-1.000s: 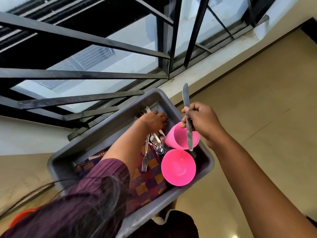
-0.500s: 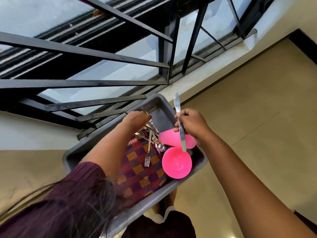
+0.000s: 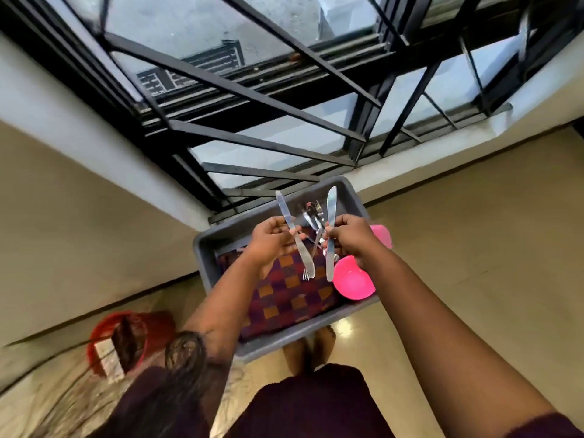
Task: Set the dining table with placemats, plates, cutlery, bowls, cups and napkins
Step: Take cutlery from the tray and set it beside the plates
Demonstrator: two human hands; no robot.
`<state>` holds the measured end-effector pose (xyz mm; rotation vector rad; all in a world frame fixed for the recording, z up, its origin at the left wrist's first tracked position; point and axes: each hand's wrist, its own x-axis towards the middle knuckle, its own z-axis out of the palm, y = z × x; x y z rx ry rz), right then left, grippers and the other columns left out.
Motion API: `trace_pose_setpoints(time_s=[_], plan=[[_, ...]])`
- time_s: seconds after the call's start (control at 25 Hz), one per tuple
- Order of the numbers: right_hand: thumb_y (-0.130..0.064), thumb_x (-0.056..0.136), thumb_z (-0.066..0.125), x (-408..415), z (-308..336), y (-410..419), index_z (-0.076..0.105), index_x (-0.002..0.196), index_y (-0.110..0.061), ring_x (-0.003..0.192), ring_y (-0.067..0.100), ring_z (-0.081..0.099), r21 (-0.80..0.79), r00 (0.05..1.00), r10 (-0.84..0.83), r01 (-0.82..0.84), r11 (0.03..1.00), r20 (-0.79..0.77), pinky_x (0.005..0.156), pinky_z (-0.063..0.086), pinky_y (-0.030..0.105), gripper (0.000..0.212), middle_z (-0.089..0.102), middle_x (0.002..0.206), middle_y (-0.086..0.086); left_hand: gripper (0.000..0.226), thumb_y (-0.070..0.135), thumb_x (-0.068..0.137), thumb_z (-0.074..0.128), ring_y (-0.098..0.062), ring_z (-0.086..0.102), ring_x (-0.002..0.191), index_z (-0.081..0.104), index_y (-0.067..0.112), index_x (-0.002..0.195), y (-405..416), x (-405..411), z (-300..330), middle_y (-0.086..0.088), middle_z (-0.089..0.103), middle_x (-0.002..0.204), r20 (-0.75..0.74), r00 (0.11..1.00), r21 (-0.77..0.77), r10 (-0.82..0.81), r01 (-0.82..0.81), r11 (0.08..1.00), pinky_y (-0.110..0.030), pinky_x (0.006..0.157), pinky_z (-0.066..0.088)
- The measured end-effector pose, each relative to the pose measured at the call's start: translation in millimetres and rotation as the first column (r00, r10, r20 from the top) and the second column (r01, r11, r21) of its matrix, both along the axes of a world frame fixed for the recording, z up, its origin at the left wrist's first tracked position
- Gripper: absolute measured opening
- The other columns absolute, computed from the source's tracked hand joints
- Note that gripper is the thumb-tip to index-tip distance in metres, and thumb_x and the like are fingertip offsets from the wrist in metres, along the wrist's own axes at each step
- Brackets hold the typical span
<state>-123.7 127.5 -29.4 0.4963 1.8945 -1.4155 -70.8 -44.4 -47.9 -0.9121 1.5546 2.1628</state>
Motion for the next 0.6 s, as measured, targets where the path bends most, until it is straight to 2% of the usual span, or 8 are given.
trace_pose_setpoints(time_s=[0.12,0.28,0.36,0.44,0.52,0.6], plan=[[0.002,0.096,0.049,24,25,-28,0.058,0.095,-0.007,0.064,0.020,0.063,-0.052,0.997,0.083,-0.083,0.995,0.004,0.040,0.044,0.018,0.012,0.063,0.081,0.013,0.025,-0.006,0.093,0.055,-0.023,0.070,0.089,0.053,-0.002,0.118,-12,39,31,-0.014,0.064,0.098,-0.040,0.988,0.051,0.148,-0.146,0.988,-0.032,0.075,0.060],[0.003,0.094,0.051,54,43,-59,0.058,0.088,-0.008,0.057,0.017,0.062,-0.059,0.974,0.226,-0.226,0.972,-0.012,0.045,0.049,0.022,0.015,0.063,0.075,0.011,0.027,-0.006,0.093,0.055,-0.021,0.071,0.083,0.052,-0.002,0.120,-25,83,61,-0.014,0.065,0.094,-0.040,0.970,0.009,0.241,-0.241,0.971,-0.027,0.068,0.059],[0.003,0.093,0.053,70,52,-72,0.059,0.086,-0.009,0.055,0.016,0.063,-0.061,0.946,0.324,-0.324,0.944,-0.020,0.047,0.052,0.023,0.016,0.065,0.075,0.010,0.034,-0.006,0.091,0.058,-0.025,0.070,0.087,0.049,0.006,0.121,-32,108,71,-0.017,0.066,0.098,-0.046,0.951,-0.024,0.307,-0.309,0.951,-0.032,0.074,0.060],[0.002,0.093,0.055,87,62,-83,0.059,0.086,-0.010,0.060,0.017,0.064,-0.076,0.902,0.431,-0.432,0.898,-0.030,0.053,0.053,0.025,0.015,0.065,0.077,0.010,0.031,-0.006,0.090,0.059,-0.026,0.071,0.088,0.053,0.011,0.114,-38,137,79,-0.019,0.067,0.101,-0.048,0.933,-0.086,0.356,-0.358,0.930,-0.035,0.078,0.060],[0.002,0.094,0.053,99,72,-91,0.059,0.087,-0.011,0.062,0.015,0.063,-0.092,0.850,0.525,-0.527,0.845,-0.044,0.053,0.051,0.024,0.016,0.064,0.076,0.007,0.019,-0.006,0.093,0.053,-0.020,0.073,0.083,0.063,0.005,0.104,-41,161,87,-0.020,0.068,0.102,-0.039,0.920,-0.117,0.389,-0.391,0.913,-0.027,0.069,0.059],[0.002,0.094,0.053,111,84,-102,0.059,0.087,-0.012,0.060,0.012,0.062,-0.079,0.784,0.617,-0.621,0.780,-0.067,0.050,0.049,0.023,0.017,0.065,0.074,0.004,0.026,-0.011,0.095,0.043,-0.014,0.073,0.077,0.066,0.001,0.099,-42,187,97,-0.019,0.069,0.098,-0.030,0.884,-0.124,0.467,-0.467,0.875,-0.020,0.063,0.057]])
